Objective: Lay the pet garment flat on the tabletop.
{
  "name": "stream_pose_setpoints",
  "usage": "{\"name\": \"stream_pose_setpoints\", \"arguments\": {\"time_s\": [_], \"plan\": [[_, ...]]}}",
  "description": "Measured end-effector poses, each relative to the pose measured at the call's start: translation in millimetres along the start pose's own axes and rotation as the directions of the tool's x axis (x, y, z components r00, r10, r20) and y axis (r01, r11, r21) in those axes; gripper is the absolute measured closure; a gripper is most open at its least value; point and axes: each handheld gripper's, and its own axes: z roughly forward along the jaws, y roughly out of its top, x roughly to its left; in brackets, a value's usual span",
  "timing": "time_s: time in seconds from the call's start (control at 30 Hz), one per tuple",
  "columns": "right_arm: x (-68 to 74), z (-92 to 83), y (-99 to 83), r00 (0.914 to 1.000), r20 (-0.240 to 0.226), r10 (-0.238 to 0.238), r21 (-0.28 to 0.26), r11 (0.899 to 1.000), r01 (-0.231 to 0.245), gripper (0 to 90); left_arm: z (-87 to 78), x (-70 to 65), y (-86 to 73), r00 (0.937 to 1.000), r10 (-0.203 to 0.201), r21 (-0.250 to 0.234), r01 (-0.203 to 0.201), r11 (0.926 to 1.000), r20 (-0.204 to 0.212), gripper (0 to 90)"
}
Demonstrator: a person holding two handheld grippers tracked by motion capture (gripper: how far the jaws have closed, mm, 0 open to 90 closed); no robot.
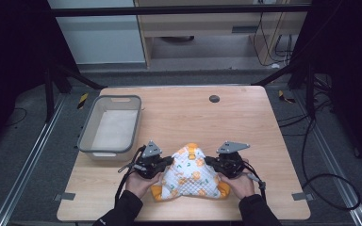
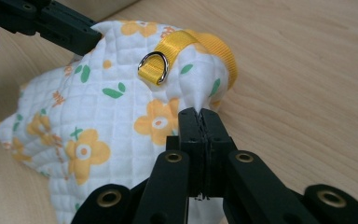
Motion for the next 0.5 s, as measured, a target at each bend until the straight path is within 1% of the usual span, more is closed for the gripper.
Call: {"name": "stream_pose_setpoints", "arguments": {"time_s": [0.03,0.07,0.1,0.13,0.17,0.2,0.23,0.3,0.33,0.37,0.4,0.43,0.47,0.5], "plan": [[0.0,0.0,0.0,1.0000,0.000,0.000,0.000,1.000,0.000,89.4,0.0,0.0,0.0,1.0000,0.000,0.000,0.000,1.0000,0.000,88.1],[1.9,-4.4,0.7,1.0000,-0.003,-0.001,-0.010,1.000,0.001,89.4,-3.4,-2.3,1.8,1.0000,0.010,-0.013,-0.010,0.9999,0.000,88.1],[5.0,-12.8,2.4,0.9999,-0.004,-0.015,-0.036,0.999,0.015,89.4,-10.2,-6.7,5.6,0.9998,0.021,-0.034,-0.021,0.9992,0.002,88.1],[5.0,-12.8,2.4,0.9999,-0.004,-0.015,-0.036,0.999,0.015,89.4,-10.2,-6.7,5.6,0.9998,0.021,-0.034,-0.021,0.9992,0.002,88.1],[6.7,-16.9,3.7,0.9998,-0.006,-0.018,-0.046,0.999,0.018,89.4,-13.7,-9.2,7.7,0.9997,0.025,-0.048,-0.024,0.9986,0.004,88.1],[8.2,-20.5,5.2,0.9997,-0.006,-0.024,-0.064,0.998,0.023,89.4,-18.0,-11.9,10.9,0.9994,0.034,-0.067,-0.033,0.9972,0.008,88.1],[10.4,-24.8,7.8,0.9995,-0.007,-0.031,-0.081,0.996,0.031,89.4,-21.0,-13.9,13.9,0.9992,0.038,-0.076,-0.037,0.9964,0.009,88.1],[13.6,-30.7,12.2,0.9991,0.001,-0.042,-0.103,0.994,0.042,89.4,-26.7,-17.3,19.1,0.9988,0.048,-0.103,-0.047,0.9936,0.009,88.1],[16.4,-35.5,18.0,0.9987,0.008,-0.051,-0.129,0.990,0.051,89.4,-32.4,-20.0,24.2,0.9982,0.060,-0.122,-0.060,0.9907,-0.004,88.1],[17.3,-36.9,20.6,0.9985,0.018,-0.052,-0.143,0.988,0.054,89.3,-32.4,-20.0,24.2,0.9982,0.060,-0.122,-0.060,0.9907,-0.004,88.1],[17.3,-36.9,20.6,0.9985,0.018,-0.052,-0.143,0.988,0.054,89.3,-35.0,-20.2,26.5,0.9979,0.064,-0.131,-0.065,0.9893,-0.009,88.1],[17.4,-36.9,26.5,0.9981,0.037,-0.049,-0.170,0.984,0.054,89.3,-37.3,-18.1,31.6,0.9976,0.063,-0.151,-0.067,0.9862,-0.029,88.1],[17.4,-36.9,26.5,0.9981,0.037,-0.049,-0.170,0.984,0.054,89.3,-37.3,-18.1,31.6,0.9976,0.063,-0.151,-0.067,0.9862,-0.029,88.0],[15.7,-33.5,33.0,0.9969,0.065,-0.045,-0.187,0.981,0.057,89.3,-36.9,-15.1,35.8,0.9973,0.057,-0.163,-0.064,0.9846,-0.045,88.0]]}}
